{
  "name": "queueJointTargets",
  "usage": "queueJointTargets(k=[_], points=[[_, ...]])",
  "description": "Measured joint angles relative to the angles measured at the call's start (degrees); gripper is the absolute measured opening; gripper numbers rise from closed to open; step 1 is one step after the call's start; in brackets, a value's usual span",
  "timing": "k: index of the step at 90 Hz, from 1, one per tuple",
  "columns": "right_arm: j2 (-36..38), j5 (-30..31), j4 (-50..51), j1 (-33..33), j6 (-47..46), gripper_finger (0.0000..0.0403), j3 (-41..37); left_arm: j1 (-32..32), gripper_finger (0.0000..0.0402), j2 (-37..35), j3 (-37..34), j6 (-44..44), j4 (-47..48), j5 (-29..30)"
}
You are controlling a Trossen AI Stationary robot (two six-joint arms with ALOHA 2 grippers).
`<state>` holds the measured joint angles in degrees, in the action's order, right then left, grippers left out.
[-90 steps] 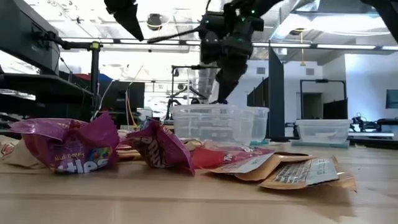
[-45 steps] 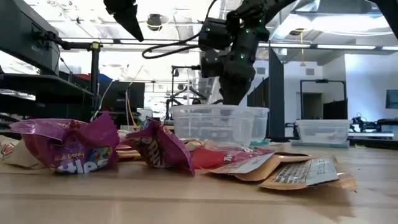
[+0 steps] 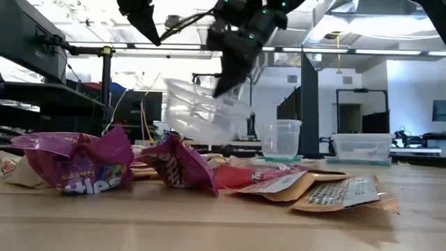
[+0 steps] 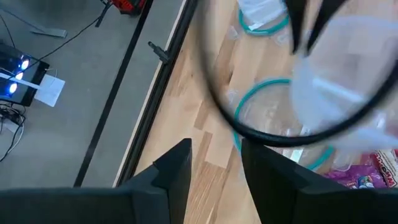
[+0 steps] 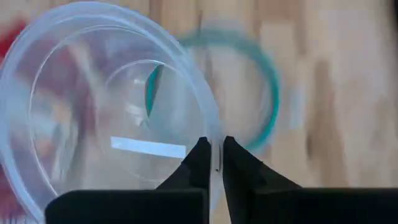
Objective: Sort candy
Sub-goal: Remove the big round transparent bin's lid, then put the big round transparent bin on top of its lid, then put the yellow candy into the rectangular transparent bin
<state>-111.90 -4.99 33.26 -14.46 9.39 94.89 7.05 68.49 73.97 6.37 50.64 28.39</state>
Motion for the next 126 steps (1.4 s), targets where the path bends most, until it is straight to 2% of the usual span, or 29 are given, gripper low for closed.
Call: queueJointTargets(k=[13,24,53,63,72,80,90,99,107,115,126], points=[[-4.0,-1.9,-6.9,-2.4,-4.7,0.0002,0.1,0.0,0.0127,0.0,0.0,0.2,-0.5,-0.3],[-6.6,-2.7,-5.7,-3.6,-5.5,0.0016,0.0,0.0,0.0127,0.0,0.0,-0.3,-0.2,-0.2],[-4.1,-2.8,-5.3,-4.8,-5.1,0.0171,1.5,0.0,0.0127,0.0,0.0,-0.6,-0.3,-0.2],[-1.9,-2.8,0.9,-5.4,-3.5,0.0211,3.9,0.0,0.0127,0.0,0.0,-2.3,0.3,-0.2],[2.5,-2.4,8.9,-4.7,0.6,0.023,4.0,0.0,0.0127,0.2,0.0,-3.8,2.1,-0.5],[7.6,-3.3,14.1,-2.7,1.4,0.0235,3.2,0.0,0.0129,0.2,0.0,-4.7,3.9,-6.3],[15.3,-4.4,13.4,0.7,-0.5,0.0235,-3.8,-0.2,0.0135,0.2,-0.3,-8.7,5.6,-12.2],[22.7,-3.6,7.9,5.2,-4.9,0.0235,-13.8,-2.2,0.0139,0.2,-3.2,-11.0,5.6,-13.1],[29.1,-3.0,-1.9,10.4,-10.1,0.0235,-24.4,-4.7,0.0139,0.2,-7.2,-11.1,4.3,-13.3],[34.1,1.1,-13.2,16.0,-15.7,0.0235,-35.8,-8.0,0.0139,0.2,-12.4,-11.5,2.2,-13.3],[37.5,11.1,-30.0,24.0,-21.9,0.0235,-48.2,-14.2,0.0139,0.2,-19.7,-13.9,-4.6,-13.0]])
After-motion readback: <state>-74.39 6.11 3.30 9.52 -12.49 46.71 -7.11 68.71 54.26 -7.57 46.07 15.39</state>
